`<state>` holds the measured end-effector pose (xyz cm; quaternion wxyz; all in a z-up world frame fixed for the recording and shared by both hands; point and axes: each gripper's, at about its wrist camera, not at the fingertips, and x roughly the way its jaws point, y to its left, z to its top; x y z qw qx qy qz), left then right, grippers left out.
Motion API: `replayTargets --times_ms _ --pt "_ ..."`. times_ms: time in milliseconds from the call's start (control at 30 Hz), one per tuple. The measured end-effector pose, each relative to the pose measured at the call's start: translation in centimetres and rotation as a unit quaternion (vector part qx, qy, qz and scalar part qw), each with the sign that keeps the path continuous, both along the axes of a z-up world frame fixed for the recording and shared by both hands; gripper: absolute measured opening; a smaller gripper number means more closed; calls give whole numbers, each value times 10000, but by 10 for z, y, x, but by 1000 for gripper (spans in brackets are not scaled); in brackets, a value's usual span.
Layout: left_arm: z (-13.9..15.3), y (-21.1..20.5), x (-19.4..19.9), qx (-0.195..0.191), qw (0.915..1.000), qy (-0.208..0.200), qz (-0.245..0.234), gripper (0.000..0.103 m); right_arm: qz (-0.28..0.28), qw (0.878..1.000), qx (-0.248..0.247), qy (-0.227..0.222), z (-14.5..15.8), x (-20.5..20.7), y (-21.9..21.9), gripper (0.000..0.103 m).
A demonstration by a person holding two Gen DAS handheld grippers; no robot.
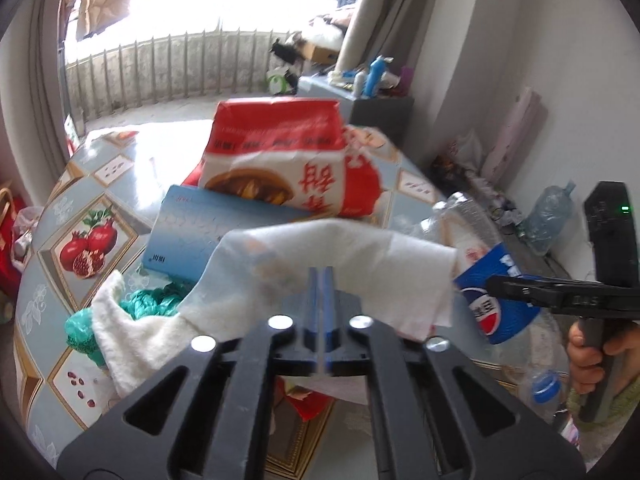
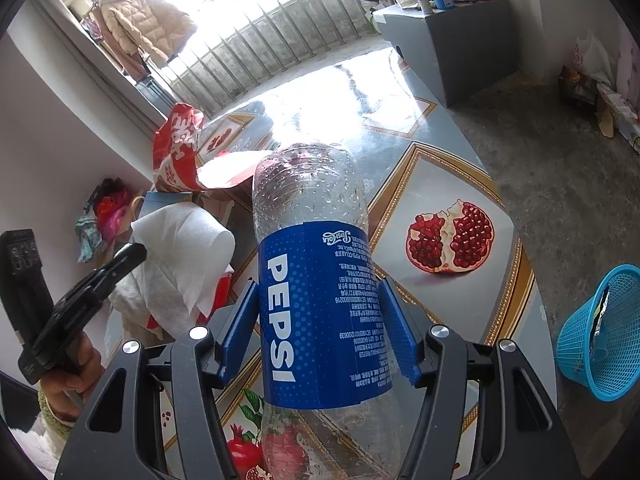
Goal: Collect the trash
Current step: 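Grasp the white tissue with the left gripper while the right gripper holds the Pepsi bottle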
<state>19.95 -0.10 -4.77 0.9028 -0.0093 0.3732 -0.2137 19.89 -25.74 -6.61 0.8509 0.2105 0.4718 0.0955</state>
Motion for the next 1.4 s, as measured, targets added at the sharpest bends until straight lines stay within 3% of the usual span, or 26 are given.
replayTargets --times_ms 67,133,200,467,633,767,933,1267,1400 --pt "2 0 -1 81 9998 -151 88 36 1 10000 1 1 0 0 0 59" --pt "4 -1 4 148 9995 -217 190 40 4 10000 -1 3 0 0 0 59" --pt "4 -4 13 151 9993 -203 283 54 4 10000 5 3 0 0 0 59" --pt "-14 -16 38 762 9957 -72 525 59 27 10000 33 22 -1 0 1 59" --pt "-16 -15 33 893 9943 -168 555 40 27 10000 65 43 -6 0 1 59" --pt "-18 -14 29 1017 9933 -239 499 18 29 9999 79 58 -7 -1 2 59" --pt "-12 -8 23 930 9942 -190 505 14 -4 9999 99 43 -7 -4 1 59" --pt "17 10 -8 822 9946 -501 399 6 -40 9998 173 -18 -8 -11 -8 59" --pt "30 17 -19 591 9957 -568 431 2 -70 9997 241 -58 -7 -14 -11 59"
